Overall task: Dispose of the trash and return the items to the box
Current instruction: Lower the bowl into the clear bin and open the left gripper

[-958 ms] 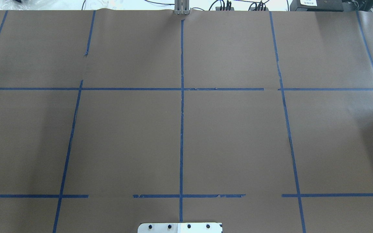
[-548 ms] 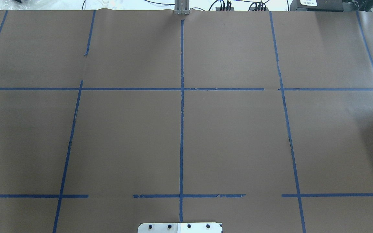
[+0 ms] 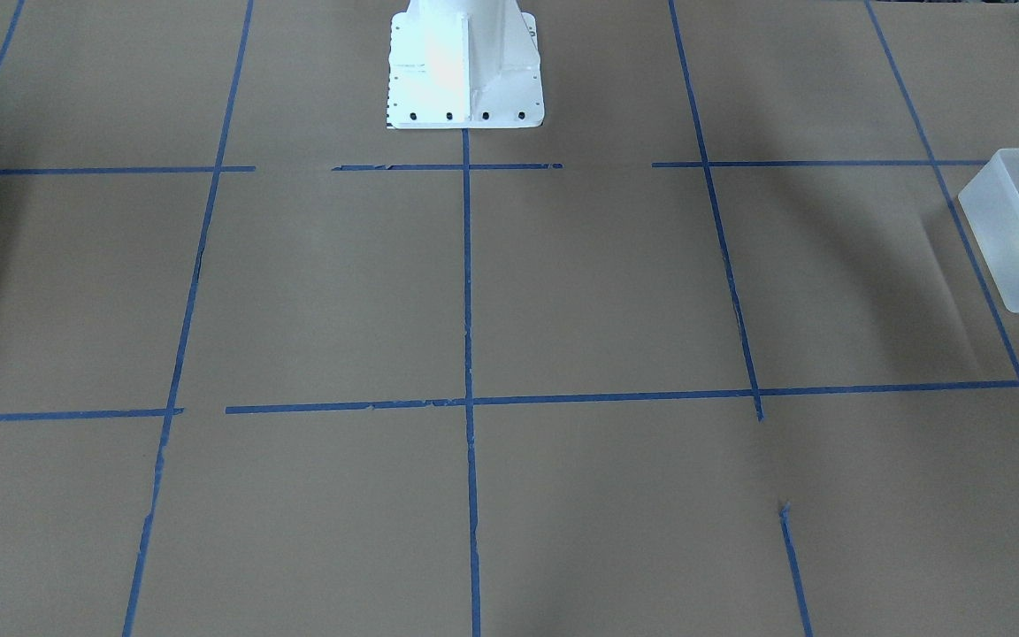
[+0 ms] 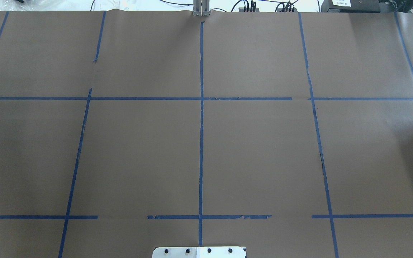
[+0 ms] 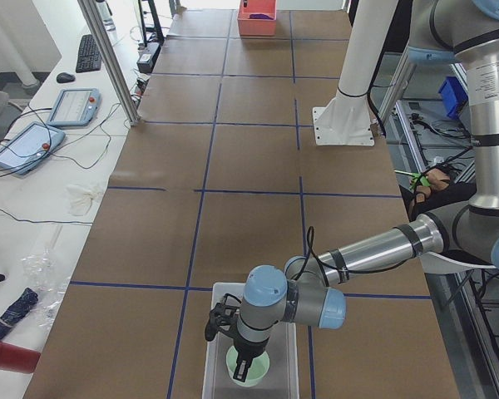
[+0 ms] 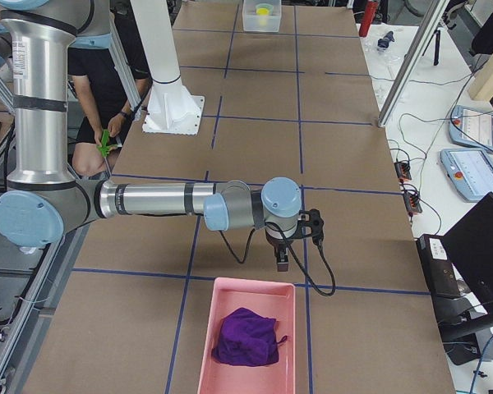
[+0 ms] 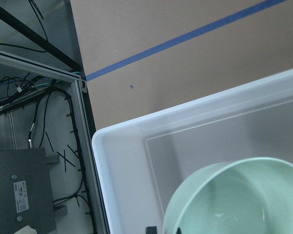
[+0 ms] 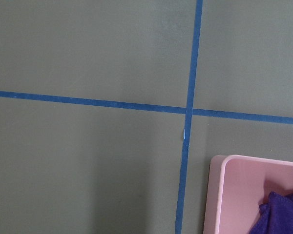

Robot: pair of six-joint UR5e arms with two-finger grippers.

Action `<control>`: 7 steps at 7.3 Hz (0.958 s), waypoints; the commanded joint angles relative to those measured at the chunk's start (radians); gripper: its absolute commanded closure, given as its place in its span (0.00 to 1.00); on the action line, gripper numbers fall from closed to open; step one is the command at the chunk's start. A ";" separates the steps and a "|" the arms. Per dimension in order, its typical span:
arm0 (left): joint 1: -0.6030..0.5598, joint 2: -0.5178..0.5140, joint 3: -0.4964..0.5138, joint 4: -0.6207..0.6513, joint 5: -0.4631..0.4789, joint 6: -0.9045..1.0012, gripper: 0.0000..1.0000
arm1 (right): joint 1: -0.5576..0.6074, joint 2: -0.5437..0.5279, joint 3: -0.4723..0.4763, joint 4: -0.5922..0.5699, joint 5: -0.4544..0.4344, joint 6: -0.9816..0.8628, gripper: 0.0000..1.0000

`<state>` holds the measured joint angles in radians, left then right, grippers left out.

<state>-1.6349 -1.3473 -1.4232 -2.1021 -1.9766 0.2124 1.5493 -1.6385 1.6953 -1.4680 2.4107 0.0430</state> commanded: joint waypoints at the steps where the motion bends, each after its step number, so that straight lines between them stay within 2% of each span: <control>1: -0.031 -0.015 -0.029 0.007 -0.042 -0.010 0.00 | 0.000 0.003 0.000 0.000 0.001 0.000 0.00; 3: -0.033 -0.015 -0.144 0.023 -0.137 -0.062 0.00 | 0.000 0.006 0.001 0.000 0.001 0.000 0.00; 4: -0.031 -0.018 -0.210 0.055 -0.163 -0.176 0.00 | 0.000 0.008 0.003 0.002 0.001 0.000 0.00; 6: -0.020 -0.026 -0.320 0.199 -0.197 -0.200 0.00 | 0.000 0.008 0.013 0.000 0.001 0.000 0.00; 7: 0.006 -0.027 -0.333 0.224 -0.267 -0.203 0.00 | 0.000 0.008 0.014 0.002 0.001 0.000 0.00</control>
<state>-1.6520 -1.3720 -1.7213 -1.9276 -2.1781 0.0200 1.5498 -1.6308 1.7068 -1.4672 2.4114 0.0426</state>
